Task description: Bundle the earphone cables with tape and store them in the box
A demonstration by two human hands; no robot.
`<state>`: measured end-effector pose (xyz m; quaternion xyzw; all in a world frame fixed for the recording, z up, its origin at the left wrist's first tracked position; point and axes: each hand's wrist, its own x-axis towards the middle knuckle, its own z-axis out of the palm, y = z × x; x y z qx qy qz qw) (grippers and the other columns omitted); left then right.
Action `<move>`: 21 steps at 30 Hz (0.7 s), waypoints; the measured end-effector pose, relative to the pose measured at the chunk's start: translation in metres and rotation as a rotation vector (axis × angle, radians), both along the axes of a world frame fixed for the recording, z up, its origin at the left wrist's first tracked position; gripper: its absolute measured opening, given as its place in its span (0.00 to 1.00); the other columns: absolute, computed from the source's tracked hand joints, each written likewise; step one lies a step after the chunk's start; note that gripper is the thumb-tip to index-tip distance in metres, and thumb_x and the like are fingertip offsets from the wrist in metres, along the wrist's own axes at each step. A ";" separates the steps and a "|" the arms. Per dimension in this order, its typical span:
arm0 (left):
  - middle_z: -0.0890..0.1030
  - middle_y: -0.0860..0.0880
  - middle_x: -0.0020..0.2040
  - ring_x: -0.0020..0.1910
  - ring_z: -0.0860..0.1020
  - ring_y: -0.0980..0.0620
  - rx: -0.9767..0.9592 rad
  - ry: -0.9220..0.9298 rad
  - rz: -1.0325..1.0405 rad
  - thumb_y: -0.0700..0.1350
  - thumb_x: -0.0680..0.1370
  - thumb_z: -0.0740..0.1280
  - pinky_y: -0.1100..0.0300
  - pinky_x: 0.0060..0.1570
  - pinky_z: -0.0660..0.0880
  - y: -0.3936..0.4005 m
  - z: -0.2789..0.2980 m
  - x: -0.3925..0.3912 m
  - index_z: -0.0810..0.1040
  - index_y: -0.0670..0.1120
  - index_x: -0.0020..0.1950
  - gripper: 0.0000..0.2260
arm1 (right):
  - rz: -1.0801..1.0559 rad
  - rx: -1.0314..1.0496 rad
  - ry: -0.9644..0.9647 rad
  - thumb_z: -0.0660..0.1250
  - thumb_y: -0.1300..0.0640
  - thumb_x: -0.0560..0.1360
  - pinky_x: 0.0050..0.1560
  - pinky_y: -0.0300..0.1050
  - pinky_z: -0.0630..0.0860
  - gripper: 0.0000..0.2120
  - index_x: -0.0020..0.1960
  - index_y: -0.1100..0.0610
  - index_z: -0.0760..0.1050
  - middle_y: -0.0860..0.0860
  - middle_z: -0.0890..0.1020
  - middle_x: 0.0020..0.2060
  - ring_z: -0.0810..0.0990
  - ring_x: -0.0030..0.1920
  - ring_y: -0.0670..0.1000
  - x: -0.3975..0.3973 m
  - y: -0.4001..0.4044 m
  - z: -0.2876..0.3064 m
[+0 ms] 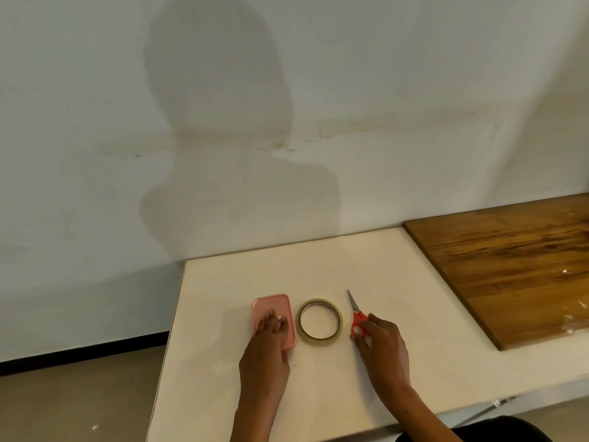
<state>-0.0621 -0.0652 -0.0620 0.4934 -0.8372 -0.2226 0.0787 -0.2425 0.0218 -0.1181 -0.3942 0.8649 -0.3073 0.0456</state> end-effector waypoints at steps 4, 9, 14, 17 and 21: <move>0.55 0.55 0.77 0.75 0.58 0.56 0.025 0.071 0.031 0.44 0.78 0.64 0.67 0.66 0.59 0.000 -0.001 0.003 0.62 0.53 0.74 0.25 | -0.016 0.045 0.001 0.66 0.53 0.76 0.50 0.48 0.76 0.14 0.60 0.54 0.78 0.51 0.79 0.61 0.73 0.63 0.53 0.002 0.001 0.002; 0.62 0.54 0.75 0.72 0.65 0.54 -0.033 0.144 0.105 0.45 0.77 0.66 0.65 0.65 0.63 0.000 0.002 0.007 0.69 0.52 0.70 0.21 | -0.020 0.082 -0.004 0.67 0.51 0.75 0.52 0.48 0.76 0.17 0.63 0.52 0.75 0.50 0.76 0.64 0.71 0.65 0.52 0.003 0.002 0.004; 0.66 0.51 0.73 0.70 0.67 0.52 -0.068 0.199 0.153 0.42 0.76 0.66 0.64 0.66 0.64 -0.002 0.001 0.014 0.73 0.49 0.67 0.19 | -0.031 0.039 0.022 0.68 0.52 0.74 0.50 0.49 0.77 0.15 0.60 0.54 0.78 0.51 0.78 0.61 0.74 0.63 0.53 0.004 0.002 0.007; 0.71 0.48 0.70 0.68 0.71 0.49 -0.115 0.256 0.194 0.37 0.76 0.65 0.61 0.65 0.66 -0.003 0.003 0.017 0.76 0.45 0.64 0.16 | -0.020 -0.009 0.074 0.70 0.56 0.73 0.43 0.49 0.79 0.10 0.54 0.56 0.81 0.52 0.82 0.55 0.79 0.56 0.54 0.004 0.003 0.009; 0.74 0.44 0.67 0.67 0.72 0.47 -0.137 0.273 0.231 0.37 0.77 0.64 0.58 0.65 0.68 0.011 0.007 0.024 0.77 0.43 0.63 0.14 | 0.053 -0.066 0.130 0.72 0.60 0.71 0.35 0.46 0.79 0.07 0.49 0.56 0.81 0.51 0.84 0.45 0.82 0.45 0.53 0.012 0.013 0.023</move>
